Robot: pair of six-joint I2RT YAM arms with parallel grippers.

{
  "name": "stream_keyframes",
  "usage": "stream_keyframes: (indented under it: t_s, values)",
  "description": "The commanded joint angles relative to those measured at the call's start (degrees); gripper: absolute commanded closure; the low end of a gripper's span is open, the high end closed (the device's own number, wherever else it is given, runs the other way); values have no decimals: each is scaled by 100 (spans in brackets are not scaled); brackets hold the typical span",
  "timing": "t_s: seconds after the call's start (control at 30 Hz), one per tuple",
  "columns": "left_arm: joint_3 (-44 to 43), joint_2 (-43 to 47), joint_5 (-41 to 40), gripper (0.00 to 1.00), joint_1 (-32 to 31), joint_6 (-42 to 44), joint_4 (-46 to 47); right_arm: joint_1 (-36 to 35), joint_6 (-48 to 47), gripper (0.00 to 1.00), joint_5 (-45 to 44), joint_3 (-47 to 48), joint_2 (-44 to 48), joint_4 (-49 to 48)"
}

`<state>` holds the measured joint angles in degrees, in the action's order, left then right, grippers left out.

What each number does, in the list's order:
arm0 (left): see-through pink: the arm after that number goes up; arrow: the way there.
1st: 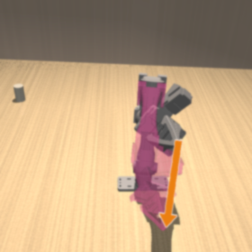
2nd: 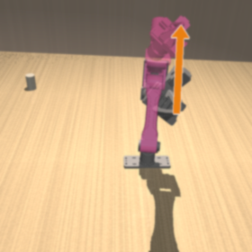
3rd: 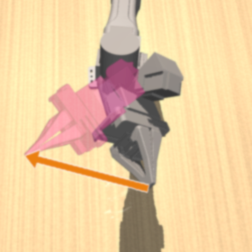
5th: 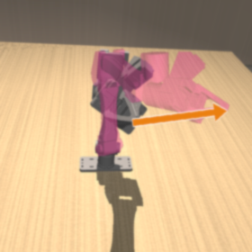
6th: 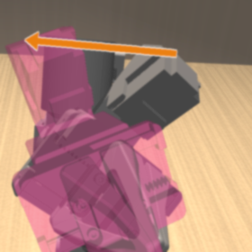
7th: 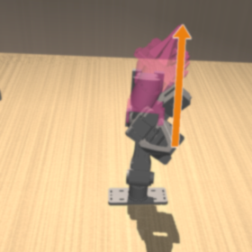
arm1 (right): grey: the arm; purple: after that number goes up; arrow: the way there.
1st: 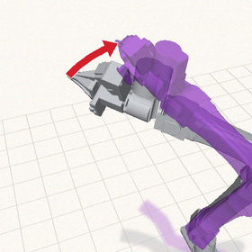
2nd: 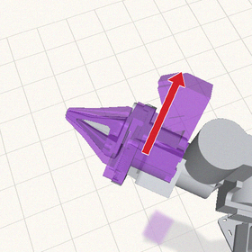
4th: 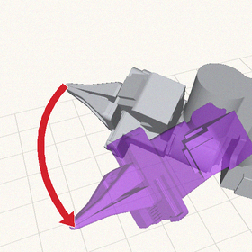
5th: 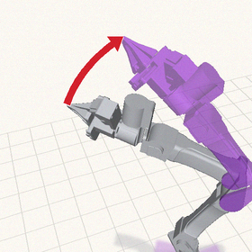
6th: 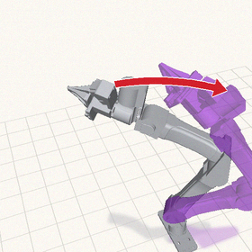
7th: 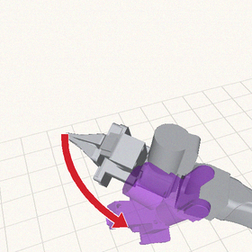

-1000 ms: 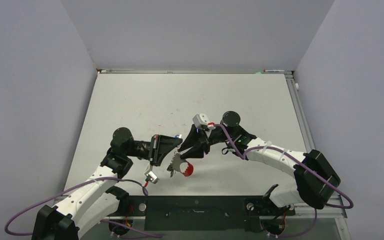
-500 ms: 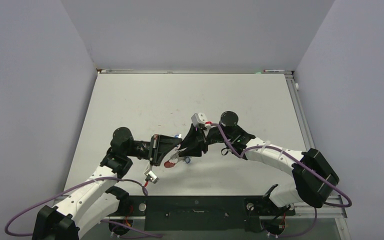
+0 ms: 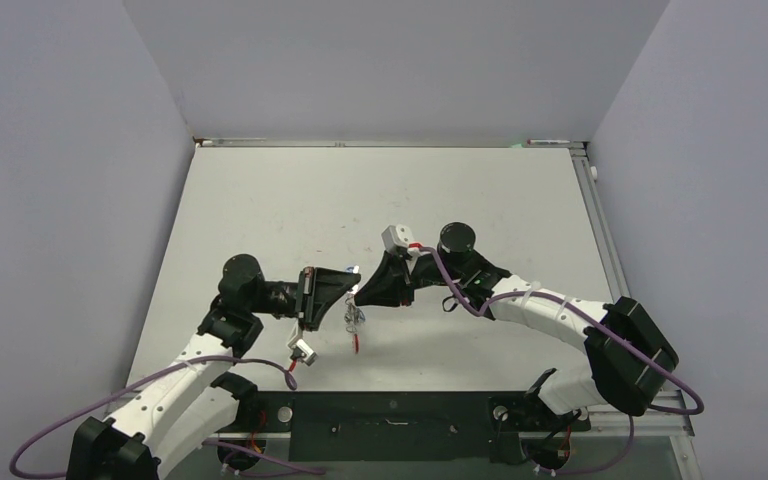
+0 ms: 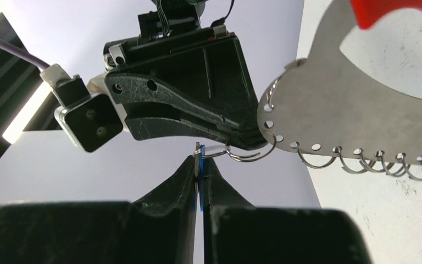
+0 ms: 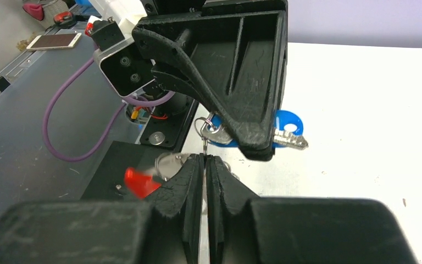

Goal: Remove the keys from the keyring

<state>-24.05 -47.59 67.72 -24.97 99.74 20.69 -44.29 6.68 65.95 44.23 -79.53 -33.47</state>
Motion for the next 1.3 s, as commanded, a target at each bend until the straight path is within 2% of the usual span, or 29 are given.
stream_keyframes:
  t_s: [0.0,0.3,0.6,1.0,1.27]
  values:
    - [-86,270,-93,100,197,-373,67,76,-22,95,32,-21,155,-322]
    - [121,560,-263,100,309,-374,-267,170,1115,95,-55,-177,131,-1673]
    - [461,806,-308,100,309,-227,-368,175,1733,95,-267,-238,166,-2158]
    - [580,621,-560,100,309,-58,-123,124,1768,95,-186,-360,242,-2366]
    - [353,412,-773,100,308,-508,163,98,1368,95,73,-431,291,-2053]
